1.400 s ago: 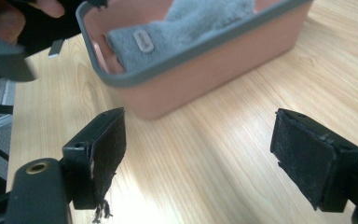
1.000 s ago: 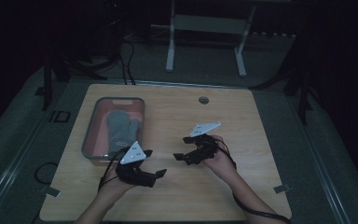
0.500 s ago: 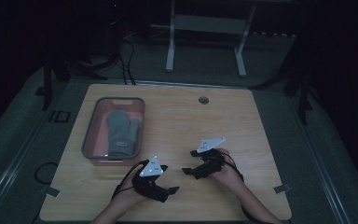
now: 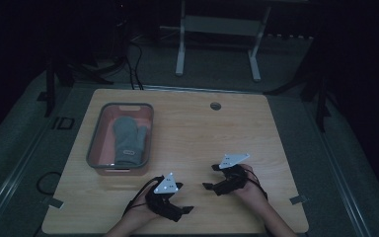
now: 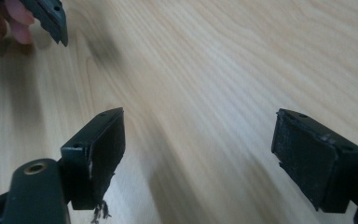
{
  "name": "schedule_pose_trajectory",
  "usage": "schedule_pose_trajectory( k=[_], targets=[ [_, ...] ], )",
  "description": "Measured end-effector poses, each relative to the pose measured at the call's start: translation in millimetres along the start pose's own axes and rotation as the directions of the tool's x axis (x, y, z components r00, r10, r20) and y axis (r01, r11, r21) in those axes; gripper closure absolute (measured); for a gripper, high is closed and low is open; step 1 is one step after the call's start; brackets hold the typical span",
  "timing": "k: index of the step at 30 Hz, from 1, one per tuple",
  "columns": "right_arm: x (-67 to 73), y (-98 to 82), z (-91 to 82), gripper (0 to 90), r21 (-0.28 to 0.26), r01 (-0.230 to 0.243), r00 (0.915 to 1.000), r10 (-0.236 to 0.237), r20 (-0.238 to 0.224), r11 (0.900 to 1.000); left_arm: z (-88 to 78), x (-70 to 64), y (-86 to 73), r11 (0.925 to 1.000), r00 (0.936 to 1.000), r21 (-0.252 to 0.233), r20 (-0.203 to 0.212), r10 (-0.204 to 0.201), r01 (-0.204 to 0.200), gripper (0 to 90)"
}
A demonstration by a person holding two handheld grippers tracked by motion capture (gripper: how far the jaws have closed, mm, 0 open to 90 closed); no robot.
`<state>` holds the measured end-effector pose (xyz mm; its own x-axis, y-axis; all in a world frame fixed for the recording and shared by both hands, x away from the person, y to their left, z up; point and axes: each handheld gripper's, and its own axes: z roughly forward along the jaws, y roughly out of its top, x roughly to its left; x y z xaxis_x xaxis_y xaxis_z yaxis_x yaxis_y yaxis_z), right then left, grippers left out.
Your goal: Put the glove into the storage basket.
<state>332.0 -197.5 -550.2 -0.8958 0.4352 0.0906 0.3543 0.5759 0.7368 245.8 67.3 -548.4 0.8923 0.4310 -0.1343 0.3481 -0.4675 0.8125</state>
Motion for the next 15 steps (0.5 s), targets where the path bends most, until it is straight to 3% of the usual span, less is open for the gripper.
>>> schedule_pose_trajectory(
  k=[7, 15],
  targets=[
    [-0.6, -17.0, -8.2, 16.9, 0.020, 0.000, 0.9995, -0.001, 0.030, 1.000, 4.5, -1.5, -3.4, 1.0000, 0.9999, 0.002, 0.010, 0.004, -0.004, 15.0],
    [-2.8, -22.6, -11.3, 16.8, -0.007, -0.002, 0.9994, 0.002, 0.036, 1.000, 6.9, -2.5, -5.9, 0.9998, 0.9997, 0.007, 0.018, 0.016, -0.016, 15.0]
  ],
)
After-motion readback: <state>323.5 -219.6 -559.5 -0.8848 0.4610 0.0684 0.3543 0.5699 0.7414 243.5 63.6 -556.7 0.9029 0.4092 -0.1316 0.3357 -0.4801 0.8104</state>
